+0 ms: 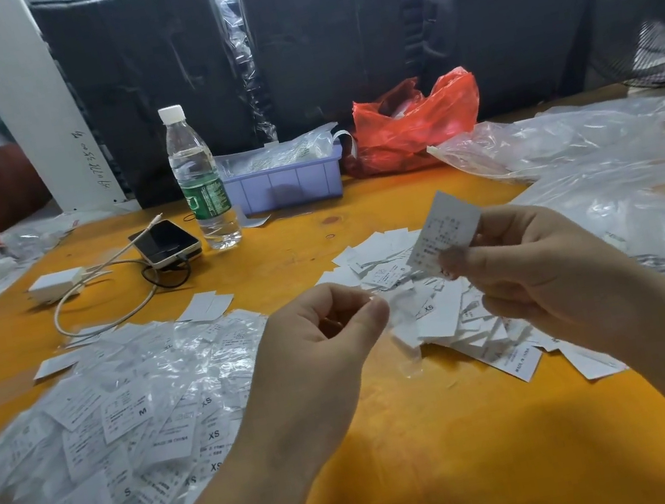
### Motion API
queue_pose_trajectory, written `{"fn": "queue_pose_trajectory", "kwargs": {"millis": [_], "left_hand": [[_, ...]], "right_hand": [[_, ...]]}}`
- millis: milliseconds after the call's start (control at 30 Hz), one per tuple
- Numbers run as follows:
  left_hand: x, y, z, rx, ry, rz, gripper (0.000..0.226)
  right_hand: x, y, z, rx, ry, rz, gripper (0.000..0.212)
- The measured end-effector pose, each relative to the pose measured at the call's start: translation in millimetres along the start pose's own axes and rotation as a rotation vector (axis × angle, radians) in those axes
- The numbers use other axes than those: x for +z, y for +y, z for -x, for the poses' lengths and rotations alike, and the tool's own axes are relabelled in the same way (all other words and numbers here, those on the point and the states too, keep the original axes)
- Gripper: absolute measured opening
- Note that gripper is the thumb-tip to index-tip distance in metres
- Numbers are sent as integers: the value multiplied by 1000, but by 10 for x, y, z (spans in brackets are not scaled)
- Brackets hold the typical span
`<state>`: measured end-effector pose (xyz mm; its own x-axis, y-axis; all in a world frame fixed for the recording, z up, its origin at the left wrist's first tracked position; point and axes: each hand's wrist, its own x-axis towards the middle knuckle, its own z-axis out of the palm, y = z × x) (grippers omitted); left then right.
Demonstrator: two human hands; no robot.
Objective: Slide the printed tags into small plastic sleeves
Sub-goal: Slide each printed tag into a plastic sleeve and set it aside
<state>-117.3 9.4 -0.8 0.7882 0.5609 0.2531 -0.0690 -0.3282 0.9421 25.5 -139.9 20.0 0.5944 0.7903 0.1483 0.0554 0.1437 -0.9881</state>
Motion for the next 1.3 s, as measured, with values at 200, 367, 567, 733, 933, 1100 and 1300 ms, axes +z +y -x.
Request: {"fn": "queue_pose_trajectory", "kwargs": {"millis": [200, 367, 567, 733, 933, 1100, 1300], "left_hand": [[24, 14, 38, 36, -98, -65, 3], [48, 2, 50, 58, -141, -96, 6], [41, 21, 53, 53, -142, -104, 9], [40, 21, 42, 42, -161, -53, 8], [30, 6, 13, 21, -178, 16, 8], [38, 38, 11, -18, -169, 61, 16], [60, 69, 12, -95, -34, 211, 16]], "right_hand": [[40, -19, 39, -114, -60, 73, 37], [31, -7, 59, -221, -140, 165, 29], [-8, 14, 42, -229, -195, 238, 29], [-16, 5, 42, -240, -200, 253, 27], [-24, -27, 39, -175, -141, 185, 28], [18, -21, 50, -26, -255, 148, 30], [77, 58, 53, 15, -308, 146, 23]]}}
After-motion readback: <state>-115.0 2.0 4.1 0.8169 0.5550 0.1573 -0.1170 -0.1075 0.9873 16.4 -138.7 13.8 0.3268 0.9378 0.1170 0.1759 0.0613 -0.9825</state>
